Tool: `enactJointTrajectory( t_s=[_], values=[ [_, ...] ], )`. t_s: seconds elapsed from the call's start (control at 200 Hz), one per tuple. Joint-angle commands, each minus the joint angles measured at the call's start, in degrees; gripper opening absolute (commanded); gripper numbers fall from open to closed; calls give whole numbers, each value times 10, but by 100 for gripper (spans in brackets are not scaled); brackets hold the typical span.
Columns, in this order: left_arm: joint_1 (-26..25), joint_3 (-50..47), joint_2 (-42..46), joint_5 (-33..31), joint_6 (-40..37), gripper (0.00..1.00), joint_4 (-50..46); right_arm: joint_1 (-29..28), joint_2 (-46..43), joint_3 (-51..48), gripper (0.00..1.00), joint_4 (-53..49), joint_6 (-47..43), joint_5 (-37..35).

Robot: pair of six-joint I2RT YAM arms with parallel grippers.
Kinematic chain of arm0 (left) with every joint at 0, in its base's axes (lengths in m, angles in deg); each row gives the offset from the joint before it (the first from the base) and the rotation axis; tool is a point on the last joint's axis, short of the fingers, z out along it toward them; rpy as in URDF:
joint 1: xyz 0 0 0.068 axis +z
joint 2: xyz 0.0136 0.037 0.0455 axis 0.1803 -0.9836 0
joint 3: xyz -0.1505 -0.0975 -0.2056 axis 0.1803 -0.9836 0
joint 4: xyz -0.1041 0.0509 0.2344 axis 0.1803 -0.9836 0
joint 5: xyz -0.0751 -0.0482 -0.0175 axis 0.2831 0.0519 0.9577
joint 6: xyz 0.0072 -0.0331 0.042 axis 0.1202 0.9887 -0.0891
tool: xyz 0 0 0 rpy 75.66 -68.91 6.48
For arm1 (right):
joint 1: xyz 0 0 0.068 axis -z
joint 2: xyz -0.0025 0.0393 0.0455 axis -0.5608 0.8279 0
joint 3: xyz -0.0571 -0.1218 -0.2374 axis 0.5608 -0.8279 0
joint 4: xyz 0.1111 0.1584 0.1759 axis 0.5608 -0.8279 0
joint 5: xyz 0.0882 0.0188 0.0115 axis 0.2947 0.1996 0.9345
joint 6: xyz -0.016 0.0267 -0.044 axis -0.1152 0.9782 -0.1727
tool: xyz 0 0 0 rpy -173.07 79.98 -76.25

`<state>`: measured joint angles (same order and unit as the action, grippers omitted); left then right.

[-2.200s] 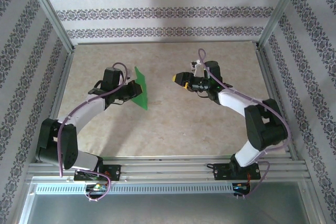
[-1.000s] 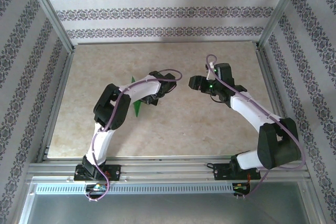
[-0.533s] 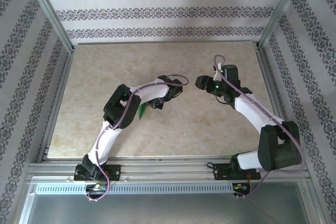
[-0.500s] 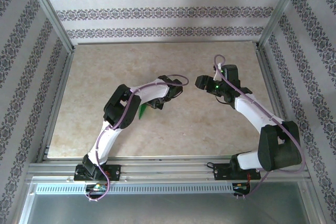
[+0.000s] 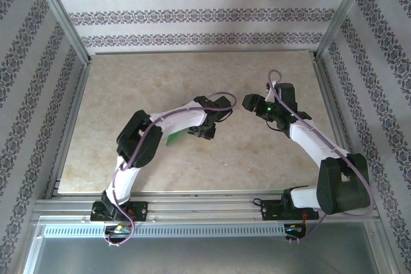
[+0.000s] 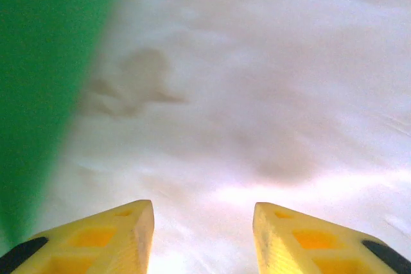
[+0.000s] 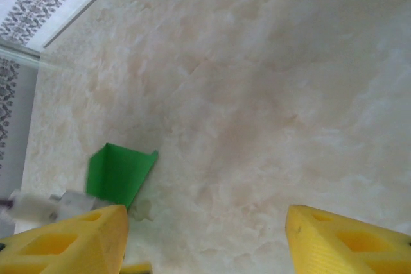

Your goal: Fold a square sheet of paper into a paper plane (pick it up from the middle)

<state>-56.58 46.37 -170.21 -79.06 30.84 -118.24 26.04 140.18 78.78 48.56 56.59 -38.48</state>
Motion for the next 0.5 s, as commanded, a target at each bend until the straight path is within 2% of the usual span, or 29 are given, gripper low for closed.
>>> enactJointTrajectory(
  t_s=[0.0,0.12,0.245,0.395,0.495],
  values=[
    [1,-64,79,136,22,52,130,6,-22,-9,69,23,21,3],
    [17,-143,165,157,25,58,177,-1,-26,1,70,2,16,12],
    [71,-246,257,192,9,59,227,-43,-29,20,69,-24,2,-9],
    [129,-323,320,139,-67,65,209,-82,-15,29,69,-14,11,-16],
    [159,-357,334,114,-89,62,208,-101,4,41,69,-5,9,-8]
  ],
)
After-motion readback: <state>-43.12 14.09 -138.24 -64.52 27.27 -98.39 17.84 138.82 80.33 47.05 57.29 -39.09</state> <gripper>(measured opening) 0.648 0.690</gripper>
